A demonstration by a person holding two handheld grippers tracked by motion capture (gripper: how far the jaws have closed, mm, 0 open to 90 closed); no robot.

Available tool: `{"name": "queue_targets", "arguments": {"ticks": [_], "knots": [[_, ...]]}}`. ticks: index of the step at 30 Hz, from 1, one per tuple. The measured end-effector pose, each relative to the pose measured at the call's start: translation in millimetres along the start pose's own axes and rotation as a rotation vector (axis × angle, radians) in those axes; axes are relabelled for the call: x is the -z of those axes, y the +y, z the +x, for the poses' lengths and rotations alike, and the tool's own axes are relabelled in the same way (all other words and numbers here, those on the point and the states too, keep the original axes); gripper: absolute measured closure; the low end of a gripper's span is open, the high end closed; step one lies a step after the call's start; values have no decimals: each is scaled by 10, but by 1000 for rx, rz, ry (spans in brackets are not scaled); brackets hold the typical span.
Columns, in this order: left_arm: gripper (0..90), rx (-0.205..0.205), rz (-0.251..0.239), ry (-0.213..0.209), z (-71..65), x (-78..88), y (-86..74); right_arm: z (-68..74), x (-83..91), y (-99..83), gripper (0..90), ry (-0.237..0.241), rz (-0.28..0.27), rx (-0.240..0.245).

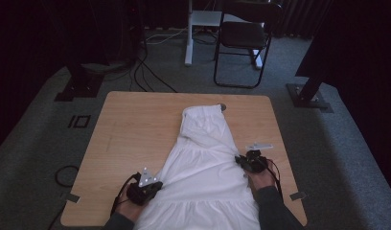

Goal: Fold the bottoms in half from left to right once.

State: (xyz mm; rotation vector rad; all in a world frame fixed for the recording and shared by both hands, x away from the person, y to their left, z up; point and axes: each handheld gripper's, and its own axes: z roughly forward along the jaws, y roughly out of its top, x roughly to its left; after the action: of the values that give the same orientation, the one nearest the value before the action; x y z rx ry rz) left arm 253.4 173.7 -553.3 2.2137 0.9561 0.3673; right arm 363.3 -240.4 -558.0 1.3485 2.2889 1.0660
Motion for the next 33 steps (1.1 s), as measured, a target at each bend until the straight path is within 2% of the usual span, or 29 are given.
{"name": "queue_targets", "arguments": {"ticks": [2, 3, 5, 6, 7, 8, 9, 10, 12, 13, 14, 15, 16, 17, 18, 19, 20, 21, 22, 23, 24, 25, 27, 28, 29, 30, 31, 32, 33], "knots": [[881, -7, 12, -11, -27, 32, -12, 24, 43, -34, 818, 4, 11, 7], [769, -8, 1, -1, -25, 49, 12, 51, 107, -65, 710, 10, 39, 21], [696, 4, -39, 22, 25, 64, 117, 59, 147, -33, 570, -6, 31, 50], [674, 4, -39, 22, 25, 64, 117, 59, 147, -33, 570, -6, 31, 50], [658, 21, -95, 40, 101, 66, 337, 63, 197, 91, 432, -12, -27, 46], [659, 21, -95, 40, 101, 66, 337, 63, 197, 91, 432, -12, -27, 46], [656, -2, -115, 39, 153, 7, 552, 117, 197, 253, 402, -3, -69, 65], [654, -2, -115, 39, 153, 7, 552, 117, 197, 253, 402, -3, -69, 65], [654, -36, -99, 37, 199, -178, 813, 225, 128, 428, 402, 20, -84, 111], [655, -60, -65, 32, 224, -386, 961, 364, -5, 581, 408, 35, -76, 158], [654, -60, -65, 32, 224, -386, 961, 364, -5, 581, 408, 35, -76, 158], [645, -73, -13, 53, 259, -648, 1044, 481, -167, 695, 388, 41, -56, 196], [630, -73, -13, 53, 259, -648, 1044, 481, -167, 695, 388, 41, -56, 196], [624, -61, 19, 77, 314, -871, 1043, 572, -327, 766, 322, 62, -40, 206], [620, -61, 19, 77, 314, -871, 1043, 572, -327, 766, 322, 62, -40, 206], [619, -34, -14, 60, 355, -922, 1015, 639, -482, 800, 291, 59, -13, 233], [619, -34, -14, 60, 355, -922, 1015, 639, -482, 800, 291, 59, -13, 233], [621, -27, -29, 51, 380, -916, 985, 664, -609, 821, 328, 15, 25, 280], [621, -27, -29, 51, 380, -916, 985, 664, -609, 821, 328, 15, 25, 280], [623, -17, -42, 47, 386, -912, 961, 579, -629, 870, 505, -23, -3, 298], [623, -4, -48, 41, 393, -910, 949, 579, -629, 870, 505, -23, -3, 298], [626, 3, -61, 32, 407, -905, 923, 380, -566, 954, 600, -64, -53, 193], [627, 4, -68, 33, 405, -906, 913, 158, -488, 1010, 674, -104, -102, 92], [627, 4, -68, 33, 405, -906, 913, 158, -488, 1010, 674, -104, -102, 92], [627, 8, -75, 35, 401, -906, 904, -76, -440, 1025, 761, -163, -108, 2], [628, 8, -75, 35, 401, -906, 904, -76, -440, 1025, 761, -163, -108, 2], [628, 13, -80, 38, 394, -906, 894, -251, -446, 995, 773, -178, -89, -40], [629, 13, -80, 38, 394, -906, 894, -251, -446, 995, 773, -178, -89, -40], [629, 14, -81, 39, 393, -906, 893, -322, -457, 947, 720, -181, -61, -56]]}}
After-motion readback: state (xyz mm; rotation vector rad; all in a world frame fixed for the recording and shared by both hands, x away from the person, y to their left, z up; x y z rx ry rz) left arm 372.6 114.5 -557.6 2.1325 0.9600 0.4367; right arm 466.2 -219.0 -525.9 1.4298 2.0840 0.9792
